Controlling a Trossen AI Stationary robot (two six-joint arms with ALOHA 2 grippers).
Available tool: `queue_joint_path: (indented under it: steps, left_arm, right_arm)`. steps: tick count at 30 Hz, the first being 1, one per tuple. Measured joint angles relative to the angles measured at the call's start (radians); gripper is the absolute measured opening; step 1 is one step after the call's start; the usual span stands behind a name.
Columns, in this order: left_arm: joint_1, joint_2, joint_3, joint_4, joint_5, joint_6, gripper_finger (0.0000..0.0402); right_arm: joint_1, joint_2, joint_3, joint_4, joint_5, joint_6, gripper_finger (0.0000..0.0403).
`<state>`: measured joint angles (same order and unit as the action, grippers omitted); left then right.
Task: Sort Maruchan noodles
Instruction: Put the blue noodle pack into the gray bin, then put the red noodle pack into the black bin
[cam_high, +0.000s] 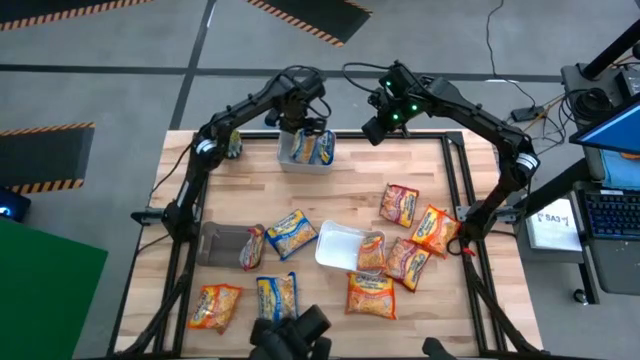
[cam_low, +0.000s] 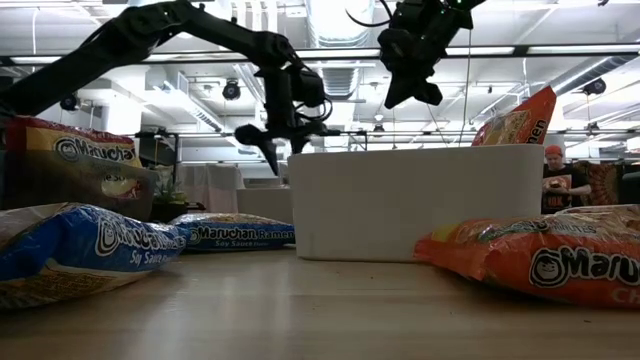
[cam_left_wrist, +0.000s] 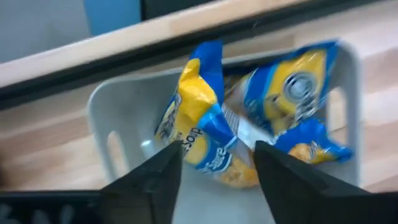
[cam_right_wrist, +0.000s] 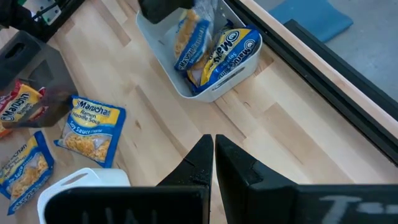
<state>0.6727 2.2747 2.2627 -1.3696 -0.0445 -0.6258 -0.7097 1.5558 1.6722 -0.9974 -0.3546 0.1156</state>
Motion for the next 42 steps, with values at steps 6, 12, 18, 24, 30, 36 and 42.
queue_joint_path:
  steps: [6,12,18,24,30,36,42]
  left_arm:
    - [0.0,-0.038,0.0,-0.151,-0.055,0.066,0.0099]
    - [-0.007,-0.076,-0.001,-0.197,-0.044,0.156,0.0057]
    - [-0.027,-0.097,0.069,-0.164,-0.033,0.484,0.0048]
    - [-0.045,-0.114,0.078,-0.068,0.185,1.004,0.0065]
    - [-0.004,-0.108,0.073,0.084,0.222,1.025,0.0105]
    - [0.022,-0.05,0.07,0.137,0.212,1.004,0.0147]
    - [0.036,-0.001,0.07,0.155,0.193,0.976,0.0148]
  right_arm:
    - [0.0,0.0,0.0,0.0,0.0,0.004,0.0009]
    - [0.0,0.0,0.0,0.0,0.0,0.004,0.0009]
    - [0.0,0.001,-0.008,-0.001,-0.001,0.007,0.0009]
    - [0.0,0.002,-0.023,-0.012,-0.023,0.008,0.0009]
    - [0.0,0.002,-0.041,-0.051,-0.029,0.05,0.0009]
    - [0.0,0.002,-0.057,-0.047,-0.03,0.099,0.0009]
    - [0.0,0.002,-0.057,-0.045,-0.029,0.134,0.0009]
